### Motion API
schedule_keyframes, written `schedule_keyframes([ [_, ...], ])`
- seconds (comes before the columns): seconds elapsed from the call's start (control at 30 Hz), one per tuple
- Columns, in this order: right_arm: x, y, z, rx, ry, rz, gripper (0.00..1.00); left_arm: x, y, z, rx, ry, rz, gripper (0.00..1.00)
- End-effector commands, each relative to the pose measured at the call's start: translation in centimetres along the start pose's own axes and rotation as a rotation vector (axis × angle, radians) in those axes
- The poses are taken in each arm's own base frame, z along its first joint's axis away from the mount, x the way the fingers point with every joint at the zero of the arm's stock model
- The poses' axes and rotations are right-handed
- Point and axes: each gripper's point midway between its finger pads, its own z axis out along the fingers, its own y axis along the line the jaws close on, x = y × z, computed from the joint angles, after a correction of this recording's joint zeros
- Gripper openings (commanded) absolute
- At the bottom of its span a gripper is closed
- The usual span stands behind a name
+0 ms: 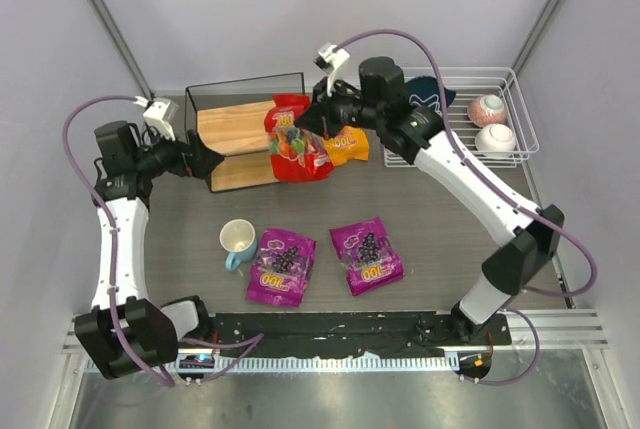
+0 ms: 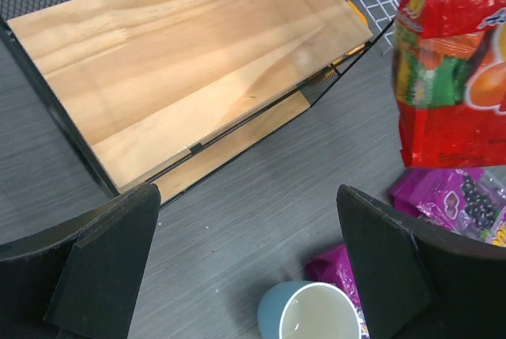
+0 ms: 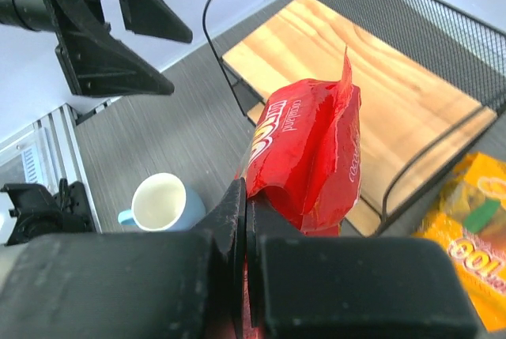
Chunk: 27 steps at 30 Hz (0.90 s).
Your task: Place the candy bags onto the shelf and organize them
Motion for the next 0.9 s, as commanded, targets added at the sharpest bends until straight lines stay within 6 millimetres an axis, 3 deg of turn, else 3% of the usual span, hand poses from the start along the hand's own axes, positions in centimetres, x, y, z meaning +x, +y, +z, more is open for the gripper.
schedule_keyframes([
  [0.0,-6.5,1.3,1.8,-0.06,-0.151,-0.066,0.01,-2.2,0.5,-1.4,0.017,-0.087,-0.067,1.0],
  [0.07,-7.8,1.4,2.8,-0.075,-0.173,-0.062,0.01,-2.6,0.8,-2.0,0.01,-0.108,-0.068,1.0],
  [0.1,-6.6,0.8,4.8,-0.079,-0.144,-0.04,0.01,-2.8,1.3,-2.5,-0.005,-0.117,-0.073,1.0],
  [0.13,-6.8,0.9,5.4,-0.094,-0.147,-0.024,0.01,-2.9,1.5,-2.7,-0.008,-0.12,-0.079,1.0],
  [0.17,-8.3,1.3,5.8,-0.108,-0.178,-0.03,0.01,-2.8,1.5,-2.9,-0.006,-0.119,-0.086,1.0],
  [0.23,-7.4,1.2,8.3,-0.135,-0.159,-0.003,0.01,-2.6,2.0,-3.3,-0.014,-0.122,-0.089,1.0],
  [0.27,-9.3,1.7,8.2,-0.149,-0.199,-0.015,0.01,-2.5,2.4,-3.6,-0.028,-0.123,-0.099,1.0],
  [0.3,-9.6,1.9,8.6,-0.159,-0.208,-0.013,0.01,-2.5,2.4,-3.9,-0.029,-0.127,-0.095,1.0],
  [0.33,-8.5,1.4,10.3,-0.164,-0.187,0.017,0.01,-2.4,2.6,-4.0,-0.033,-0.13,-0.096,1.0],
  [0.37,-10.3,1.8,10.0,-0.175,-0.23,0.008,0.01,-2.4,3.0,-4.4,-0.048,-0.136,-0.1,1.0],
  [0.43,-9.9,1.5,11.6,-0.187,-0.23,0.029,0.01,-2.4,3.2,-4.8,-0.05,-0.141,-0.103,1.0],
  [0.53,-10.9,2.0,12.2,-0.231,-0.281,0.049,0.01,-2.2,3.5,-5.1,-0.047,-0.143,-0.115,1.0],
  [0.77,-11.2,3.9,13.0,-0.337,-0.334,0.097,0.01,-1.6,3.4,-5.1,-0.031,-0.134,-0.127,1.0],
  [0.87,-12.6,4.8,12.7,-0.383,-0.4,0.102,0.01,-1.5,3.2,-5.0,-0.025,-0.135,-0.127,1.0],
])
